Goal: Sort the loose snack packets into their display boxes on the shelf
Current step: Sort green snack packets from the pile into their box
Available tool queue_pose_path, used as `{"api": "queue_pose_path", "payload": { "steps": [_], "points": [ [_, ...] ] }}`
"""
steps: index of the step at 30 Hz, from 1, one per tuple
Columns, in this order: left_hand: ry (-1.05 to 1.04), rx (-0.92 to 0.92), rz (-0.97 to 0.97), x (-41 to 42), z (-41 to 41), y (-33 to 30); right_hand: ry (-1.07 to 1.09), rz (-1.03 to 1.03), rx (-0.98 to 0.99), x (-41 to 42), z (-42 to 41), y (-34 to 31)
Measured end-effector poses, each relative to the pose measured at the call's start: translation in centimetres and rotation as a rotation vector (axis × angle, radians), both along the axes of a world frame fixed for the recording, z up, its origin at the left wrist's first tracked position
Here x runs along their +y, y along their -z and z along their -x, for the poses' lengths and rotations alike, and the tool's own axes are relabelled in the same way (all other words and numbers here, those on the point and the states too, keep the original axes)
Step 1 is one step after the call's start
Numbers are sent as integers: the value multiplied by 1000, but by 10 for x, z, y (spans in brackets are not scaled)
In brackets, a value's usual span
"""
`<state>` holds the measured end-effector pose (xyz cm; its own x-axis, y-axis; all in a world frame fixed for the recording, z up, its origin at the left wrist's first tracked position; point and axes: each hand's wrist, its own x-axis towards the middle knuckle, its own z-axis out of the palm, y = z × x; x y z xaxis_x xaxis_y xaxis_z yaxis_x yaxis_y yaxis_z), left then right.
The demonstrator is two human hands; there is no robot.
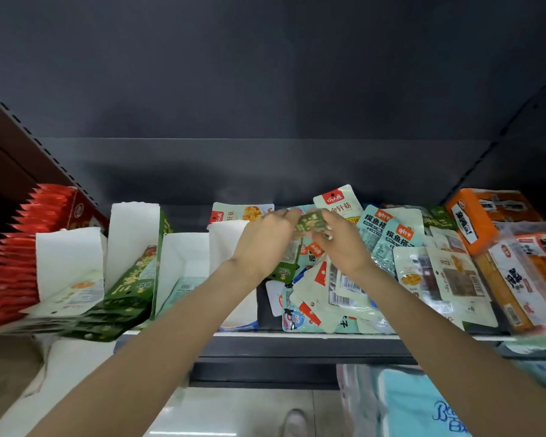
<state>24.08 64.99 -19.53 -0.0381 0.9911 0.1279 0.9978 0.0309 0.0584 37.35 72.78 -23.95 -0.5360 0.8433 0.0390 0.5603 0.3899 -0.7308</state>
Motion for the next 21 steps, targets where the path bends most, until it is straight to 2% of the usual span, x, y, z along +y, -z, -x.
{"api": "queue_pose_path", "payload": {
  "steps": [2, 5, 8, 16, 21],
  "points": [
    [7, -195, -148, -16, 15, -10, 17, -39, 72, -10, 6, -17],
    [-6, -626, -336, -41, 45, -27, -10, -46, 173, -27, 21, -43],
    [-70, -826, -419, -64, 78, -46, -55, -3, 279, -45, 48, -65],
    [-84, -693, -481, -136, 165, -63, -101, 144, 421, -119, 143, -80],
    [-135, -708, -437, -168, 217, -51, -124, 291, 470, -160, 197, -66]
  ]
}}
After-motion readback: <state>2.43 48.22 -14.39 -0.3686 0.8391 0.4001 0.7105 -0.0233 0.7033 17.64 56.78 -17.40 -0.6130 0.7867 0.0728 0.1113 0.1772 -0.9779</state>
